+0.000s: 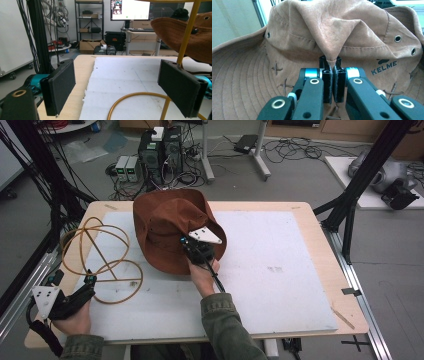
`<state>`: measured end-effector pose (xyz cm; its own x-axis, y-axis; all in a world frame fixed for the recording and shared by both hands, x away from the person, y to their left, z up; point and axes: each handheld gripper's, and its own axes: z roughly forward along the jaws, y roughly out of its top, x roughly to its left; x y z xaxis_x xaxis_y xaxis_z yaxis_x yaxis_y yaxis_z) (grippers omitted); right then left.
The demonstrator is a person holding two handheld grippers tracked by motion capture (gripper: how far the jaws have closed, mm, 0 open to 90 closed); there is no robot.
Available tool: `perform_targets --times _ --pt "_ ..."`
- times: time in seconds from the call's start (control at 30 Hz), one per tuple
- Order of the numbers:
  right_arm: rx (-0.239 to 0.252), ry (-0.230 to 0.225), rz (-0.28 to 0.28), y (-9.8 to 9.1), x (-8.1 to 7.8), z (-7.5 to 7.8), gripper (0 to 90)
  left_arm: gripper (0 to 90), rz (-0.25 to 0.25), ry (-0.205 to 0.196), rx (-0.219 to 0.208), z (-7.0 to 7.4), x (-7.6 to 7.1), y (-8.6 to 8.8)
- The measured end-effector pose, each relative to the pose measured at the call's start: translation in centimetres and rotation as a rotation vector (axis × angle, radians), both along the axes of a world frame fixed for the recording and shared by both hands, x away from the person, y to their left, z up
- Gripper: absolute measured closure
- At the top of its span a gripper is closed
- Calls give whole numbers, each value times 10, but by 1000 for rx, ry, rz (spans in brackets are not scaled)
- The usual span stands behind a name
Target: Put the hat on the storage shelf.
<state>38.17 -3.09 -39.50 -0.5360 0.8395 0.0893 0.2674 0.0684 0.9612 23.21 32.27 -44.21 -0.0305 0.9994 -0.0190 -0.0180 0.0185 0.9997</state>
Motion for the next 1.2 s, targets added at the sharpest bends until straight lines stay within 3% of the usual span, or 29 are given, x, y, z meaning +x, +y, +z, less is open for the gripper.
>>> perform_targets --times 0.43,0.6,1.03,1.2 --pt "60 -70 5 -11 -5 12 891 149 -6 2 -3 -1 0 -1" --pt "97 -111 7 -21 -6 22 890 149 -9 2 0 -1 0 -1" --pt "153 -163 20 -40 -7 45 890 149 -11 1 0 -2 -1 -1" --pt "178 -211 35 -45 -11 56 890 149 -10 5 1 -2 -2 -1"
